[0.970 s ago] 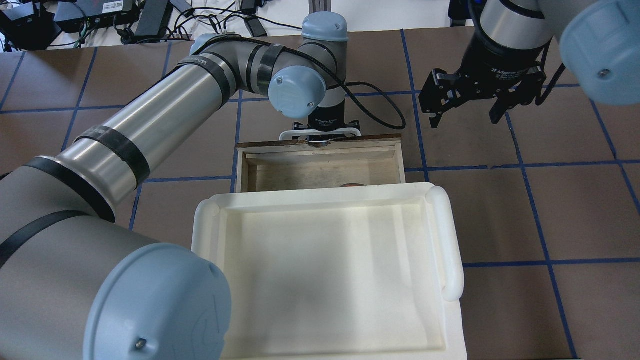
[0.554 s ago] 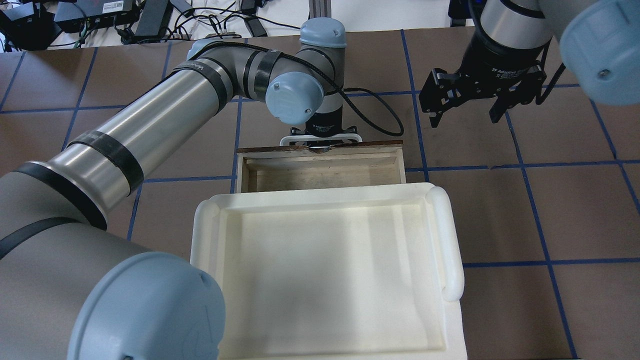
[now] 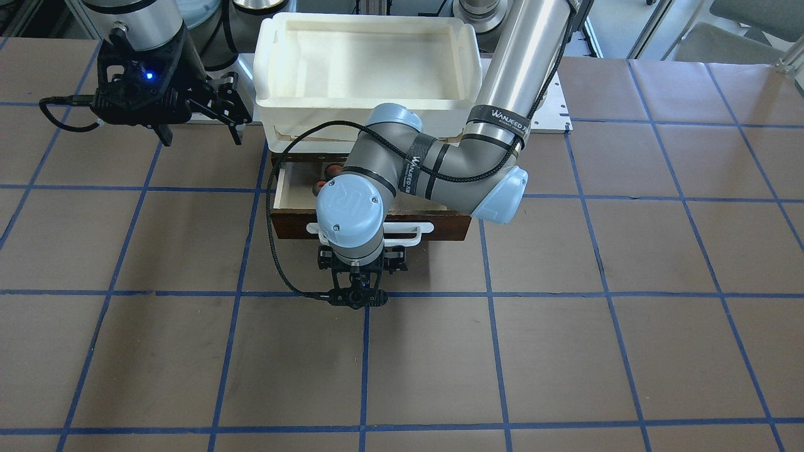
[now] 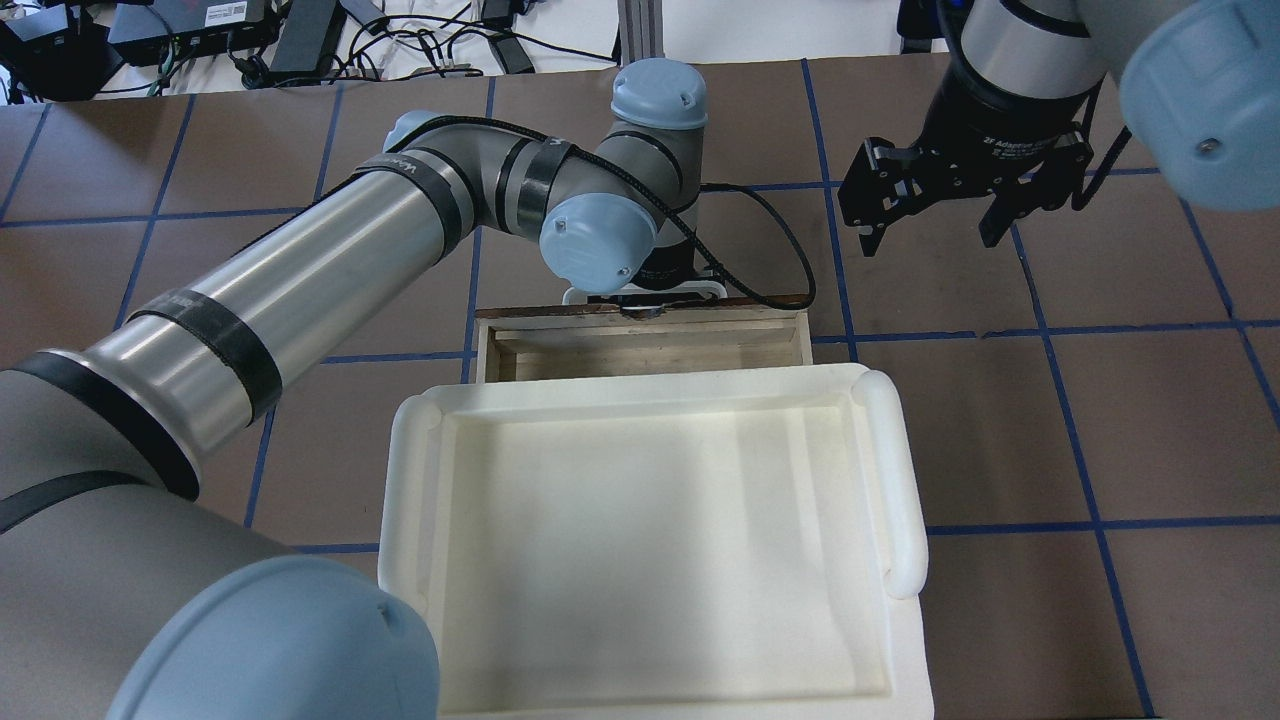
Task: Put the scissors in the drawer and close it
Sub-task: 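Push the drawer closed with the left gripper, away from the robot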
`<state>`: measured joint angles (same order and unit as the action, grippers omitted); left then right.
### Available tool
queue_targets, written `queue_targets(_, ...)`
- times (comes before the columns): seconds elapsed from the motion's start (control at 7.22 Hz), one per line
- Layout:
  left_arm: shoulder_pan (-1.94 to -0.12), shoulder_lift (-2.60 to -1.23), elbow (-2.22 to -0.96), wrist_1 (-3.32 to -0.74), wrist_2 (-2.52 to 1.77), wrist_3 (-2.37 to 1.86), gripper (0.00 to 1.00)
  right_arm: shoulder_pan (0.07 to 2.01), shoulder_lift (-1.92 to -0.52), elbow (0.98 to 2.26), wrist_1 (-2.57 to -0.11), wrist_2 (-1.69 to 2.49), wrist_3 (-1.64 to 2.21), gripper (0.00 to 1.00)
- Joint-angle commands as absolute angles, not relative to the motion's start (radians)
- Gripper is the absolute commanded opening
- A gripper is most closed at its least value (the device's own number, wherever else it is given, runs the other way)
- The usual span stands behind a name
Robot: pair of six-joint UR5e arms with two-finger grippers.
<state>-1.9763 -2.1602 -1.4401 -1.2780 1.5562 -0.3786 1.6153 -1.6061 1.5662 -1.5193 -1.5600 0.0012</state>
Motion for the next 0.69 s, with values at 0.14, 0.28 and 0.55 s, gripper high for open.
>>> queue_targets(0.14,-1.986,-2.125,-1.479,-1.221,1.581,-0.393,1.00,1.615,-1.606,1.566,-1.520,-1.560,0.002,1.00)
queue_targets(0.28,-1.994,-2.102,-1.479,-1.223,1.588,-0.393,1.00,1.615,-1.606,1.566,-1.519,-1.560,0.002,1.00)
queue_targets(0.55,-2.002,-2.097,-1.480,-1.220,1.589,-0.390,1.00,1.615,-1.606,1.566,-1.519,-1.559,0.002,1.00)
